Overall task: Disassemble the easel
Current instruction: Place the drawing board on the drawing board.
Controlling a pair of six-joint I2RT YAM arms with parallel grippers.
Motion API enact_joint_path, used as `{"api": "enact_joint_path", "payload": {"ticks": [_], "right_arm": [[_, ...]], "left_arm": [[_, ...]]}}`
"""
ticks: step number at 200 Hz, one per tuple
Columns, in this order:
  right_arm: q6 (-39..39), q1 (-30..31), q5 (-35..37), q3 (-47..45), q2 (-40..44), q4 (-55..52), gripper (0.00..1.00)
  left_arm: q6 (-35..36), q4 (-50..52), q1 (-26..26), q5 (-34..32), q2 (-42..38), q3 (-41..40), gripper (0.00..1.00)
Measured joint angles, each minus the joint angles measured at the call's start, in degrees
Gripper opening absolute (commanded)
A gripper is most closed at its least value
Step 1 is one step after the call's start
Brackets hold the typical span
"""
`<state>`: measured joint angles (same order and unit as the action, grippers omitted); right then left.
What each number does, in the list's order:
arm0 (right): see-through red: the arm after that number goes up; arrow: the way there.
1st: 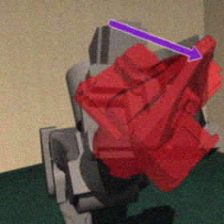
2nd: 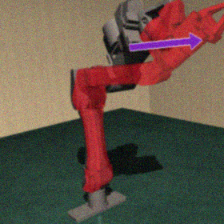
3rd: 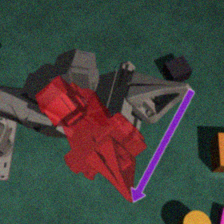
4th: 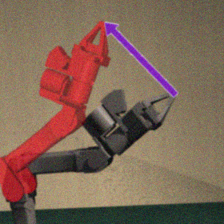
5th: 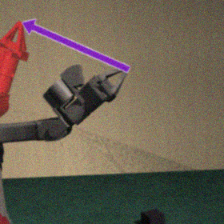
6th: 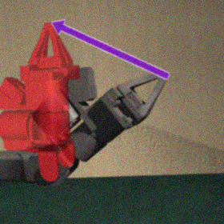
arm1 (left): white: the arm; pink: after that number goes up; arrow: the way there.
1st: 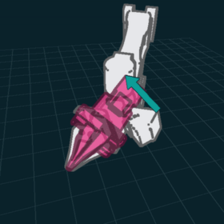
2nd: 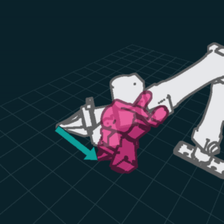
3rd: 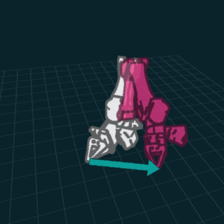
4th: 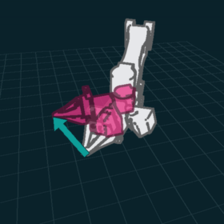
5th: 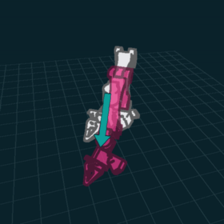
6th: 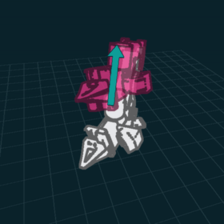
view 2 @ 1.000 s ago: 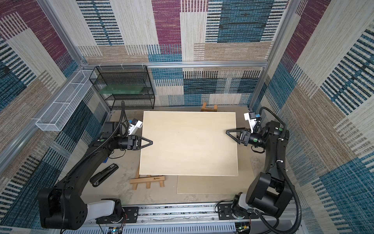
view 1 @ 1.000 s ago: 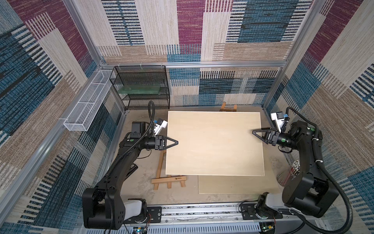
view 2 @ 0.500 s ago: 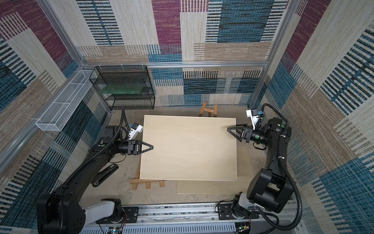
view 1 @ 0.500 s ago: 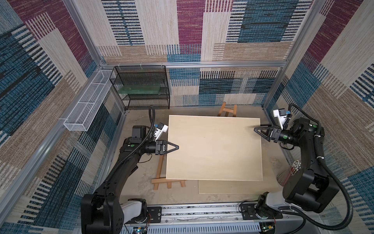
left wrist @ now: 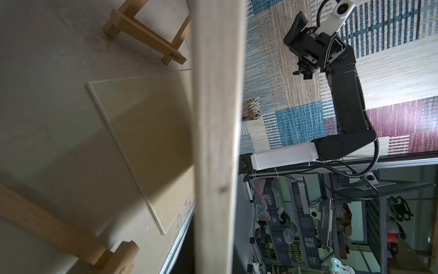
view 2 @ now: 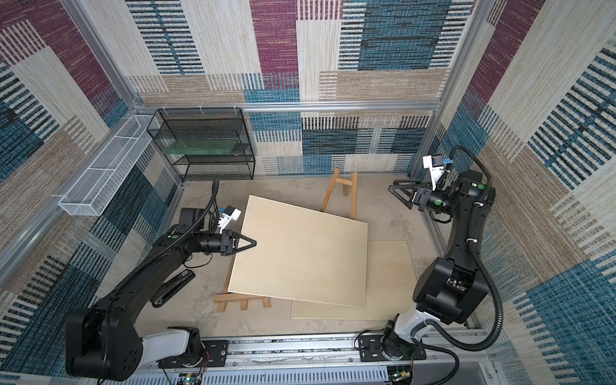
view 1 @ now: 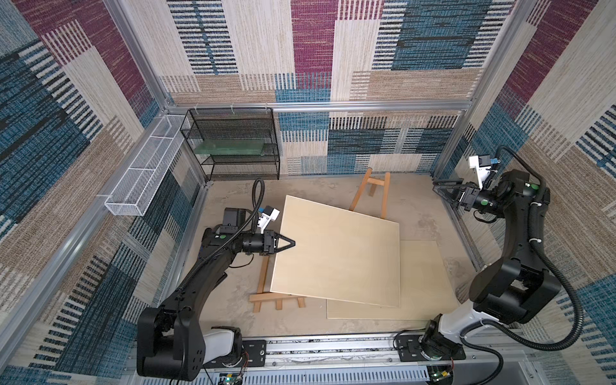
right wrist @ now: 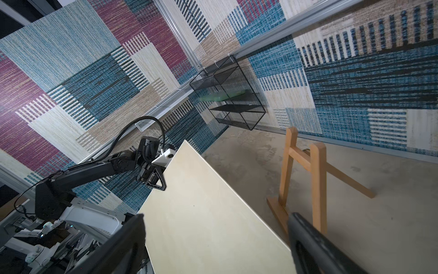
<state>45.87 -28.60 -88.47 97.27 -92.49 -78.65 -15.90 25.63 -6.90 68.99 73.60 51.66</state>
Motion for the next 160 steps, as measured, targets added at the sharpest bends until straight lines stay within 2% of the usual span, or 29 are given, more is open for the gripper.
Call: {"api": "enact_joint_path", "payload": {"ticks": [20, 29, 43, 58, 69, 86, 102, 129, 160], "right_arm": [[-4.4, 3.6, 2.2, -0.8, 0.8, 3.0, 0.95], [-11.7, 6.7, 7.3, -4.2, 3.6, 10.2, 0.95], [-23.9, 14.6, 19.1, -13.7, 12.1, 24.2, 0.95], [-34.9, 17.4, 22.4, -21.4, 18.8, 37.2, 0.95], [-39.5, 18.3, 26.1, -23.7, 19.1, 44.1, 0.95], [-42.8, 21.6, 29.7, -25.1, 16.6, 45.7, 0.95], [-44.4, 22.5, 32.1, -28.3, 18.4, 46.4, 0.95], [-46.2, 21.1, 34.3, -34.7, 23.0, 46.6, 0.95], [-47.1, 18.4, 38.2, -40.6, 26.4, 42.9, 0.95]], "left_arm": [[-0.2, -0.2, -0.8, 0.0, 1.0, -0.3, 0.00], [-0.2, -0.7, -1.0, 0.2, 1.3, -1.1, 0.00], [-0.9, -1.9, -1.3, 0.1, 1.4, -3.3, 0.00], [-2.5, -3.3, -1.8, -0.6, 1.1, -6.2, 0.00], [-4.8, -5.2, -2.4, -1.3, 0.6, -8.0, 0.00], [-8.2, -8.0, -3.7, -2.4, 0.1, -9.7, 0.00], [-10.4, -10.4, -5.3, -3.5, 0.1, -9.9, 0.00], [-13.2, -14.1, -7.4, -5.9, -1.1, -10.6, 0.00], [-16.3, -16.7, -7.5, -7.7, -3.1, -13.0, 0.00]]}}
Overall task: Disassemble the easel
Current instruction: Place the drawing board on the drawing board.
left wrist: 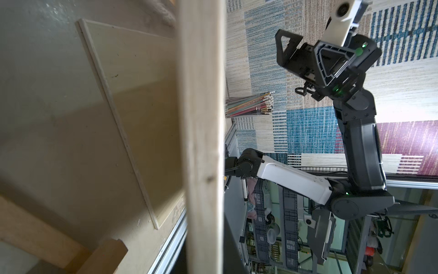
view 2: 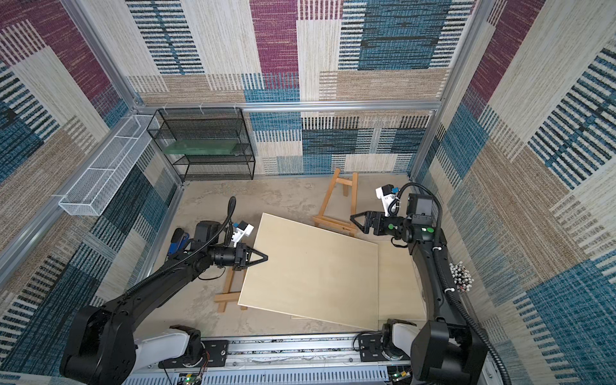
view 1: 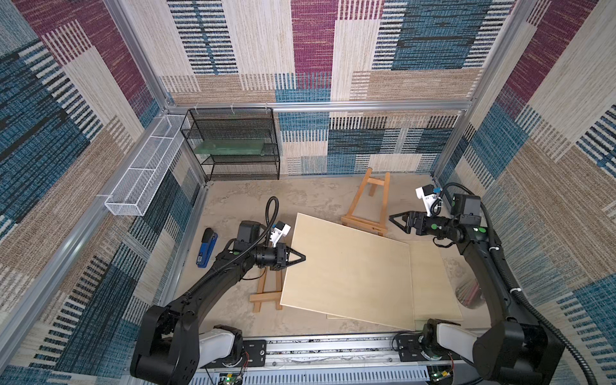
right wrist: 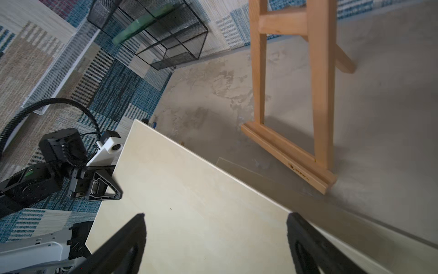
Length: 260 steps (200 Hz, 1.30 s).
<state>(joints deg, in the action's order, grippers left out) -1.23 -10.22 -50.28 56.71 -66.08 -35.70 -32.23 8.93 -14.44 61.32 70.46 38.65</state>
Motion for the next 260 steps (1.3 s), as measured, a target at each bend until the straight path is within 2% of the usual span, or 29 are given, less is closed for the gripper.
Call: {"api": "enact_joint_path", "payload": {"ticks": [46, 86, 112, 169, 229, 260], "right_arm": [[-5.3, -6.1, 7.6, -11.0, 5.9, -6.3, 0.95], [-12.7, -8.0, 13.6, -18.3, 10.7, -7.0, 0.95], [-16.6, -9.5, 16.3, -21.1, 8.1, -6.8, 0.95], [-19.5, -7.2, 17.3, -22.4, -1.1, -3.1, 0.95], [-21.7, -4.8, 17.7, -24.8, -3.8, 1.2, 0.95], [-22.3, -4.7, 16.7, -24.9, -4.9, 3.5, 0.99]], "left_arm": [[-2.1, -2.6, 0.1, -1.0, 1.7, -1.3, 0.00], [-3.4, -3.8, 0.2, -1.1, 3.9, -1.2, 0.00], [-3.4, -3.8, 0.2, -1.0, 4.5, -0.9, 0.00], [-3.4, -4.0, 0.2, -1.1, 4.6, -1.1, 0.00], [-3.3, -4.0, 0.3, -1.1, 6.0, -0.6, 0.00], [-3.2, -4.0, 0.5, -1.1, 7.0, -0.2, 0.00]]}}
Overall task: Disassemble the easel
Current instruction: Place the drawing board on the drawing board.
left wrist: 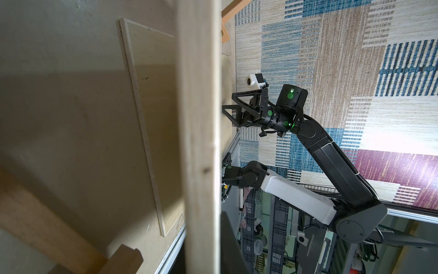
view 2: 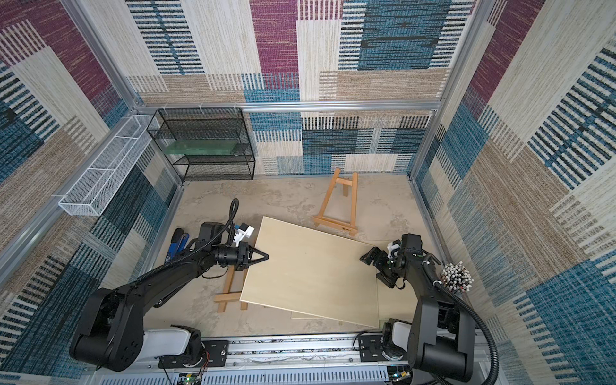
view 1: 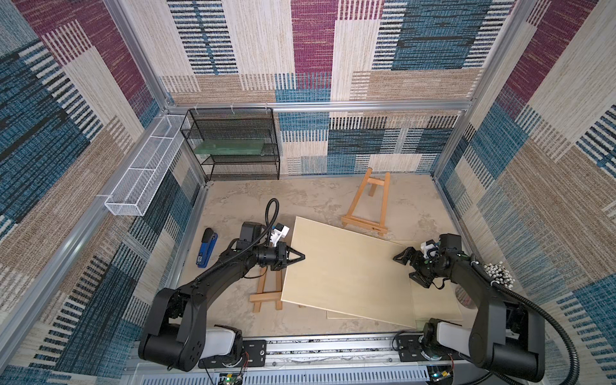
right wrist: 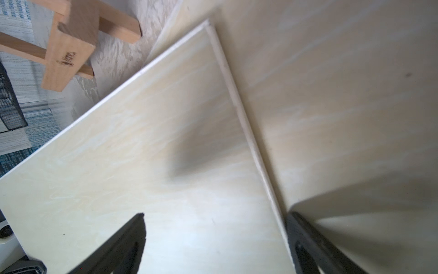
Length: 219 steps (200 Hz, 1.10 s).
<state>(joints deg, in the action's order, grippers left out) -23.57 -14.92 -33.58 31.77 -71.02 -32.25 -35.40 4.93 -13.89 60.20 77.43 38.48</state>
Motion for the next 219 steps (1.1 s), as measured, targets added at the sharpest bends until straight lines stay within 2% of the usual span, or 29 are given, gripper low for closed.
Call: {"api": "enact_joint_path", "payload": {"ticks": [55, 116, 157, 219], "right_arm": [[-0.1, 1.4, 0.3, 3.9, -4.0, 2.3, 0.98], [3.3, -1.0, 1.4, 10.2, -10.2, 0.4, 0.99], [5.2, -4.0, 2.7, 12.1, -10.0, -2.3, 0.98], [6.8, -5.4, 2.6, 10.6, -10.1, -4.8, 0.98]], "left_arm": [[0.3, -2.1, 0.1, 0.1, 2.7, -0.6, 0.00], [0.2, -4.3, -3.7, -0.8, 3.0, -2.5, 0.00], [-0.2, -6.4, -6.5, -1.3, 2.8, -4.5, 0.00], [-1.4, -8.7, -6.8, -2.7, 2.3, -6.5, 0.00]]}}
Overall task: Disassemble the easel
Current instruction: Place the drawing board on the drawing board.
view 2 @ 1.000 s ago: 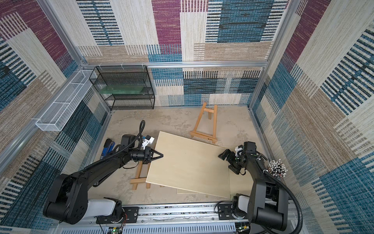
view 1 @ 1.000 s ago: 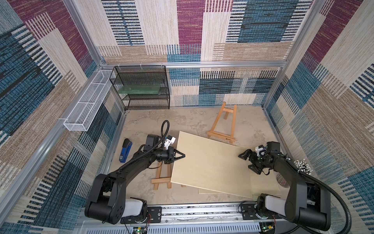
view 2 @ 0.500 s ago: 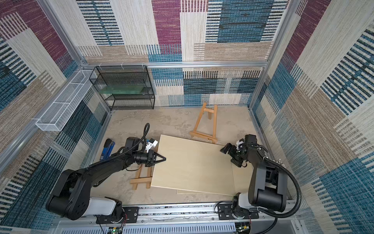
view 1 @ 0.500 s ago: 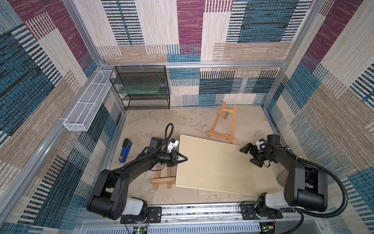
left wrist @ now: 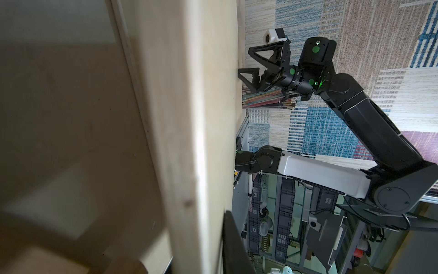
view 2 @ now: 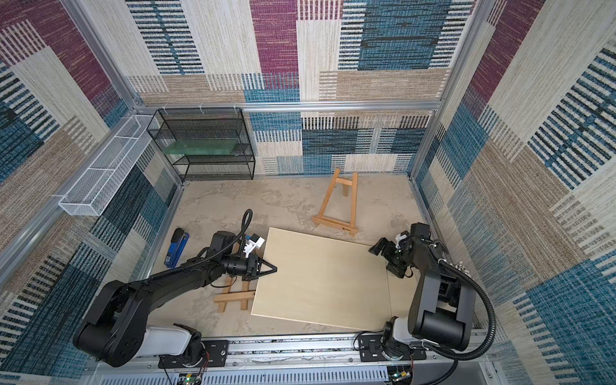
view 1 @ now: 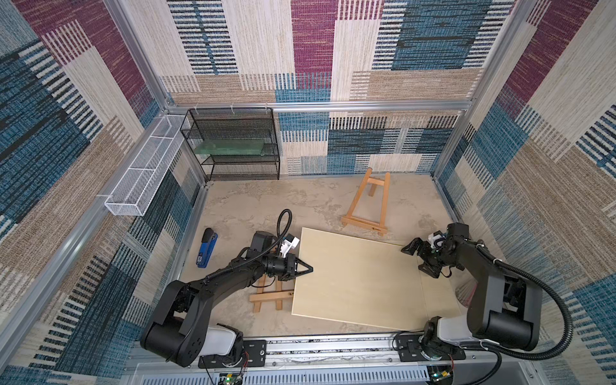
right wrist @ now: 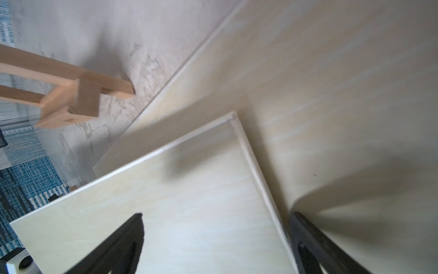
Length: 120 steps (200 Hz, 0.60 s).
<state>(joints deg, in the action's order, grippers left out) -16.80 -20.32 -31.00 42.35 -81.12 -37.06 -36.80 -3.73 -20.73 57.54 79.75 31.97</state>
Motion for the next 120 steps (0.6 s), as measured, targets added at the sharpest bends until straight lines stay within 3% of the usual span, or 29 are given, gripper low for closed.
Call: {"api": "enact_joint_path", "payload": {"ticks": [36, 89, 120], "right_arm": [[0.2, 0.0, 0.1, 0.8, -1.3, -0.5, 0.99], [1.0, 4.1, 2.2, 3.5, -4.2, 1.1, 0.99], [1.0, 6.6, 1.9, 8.0, -8.3, 3.0, 0.99]], "left_arm": [[-1.1, -1.6, 0.0, -0.3, 1.4, -0.2, 0.00], [-0.9, -1.8, 0.0, -2.7, 4.5, 0.9, 0.29], [0.1, 0.9, -0.5, -7.8, 6.0, 2.5, 0.34]]}}
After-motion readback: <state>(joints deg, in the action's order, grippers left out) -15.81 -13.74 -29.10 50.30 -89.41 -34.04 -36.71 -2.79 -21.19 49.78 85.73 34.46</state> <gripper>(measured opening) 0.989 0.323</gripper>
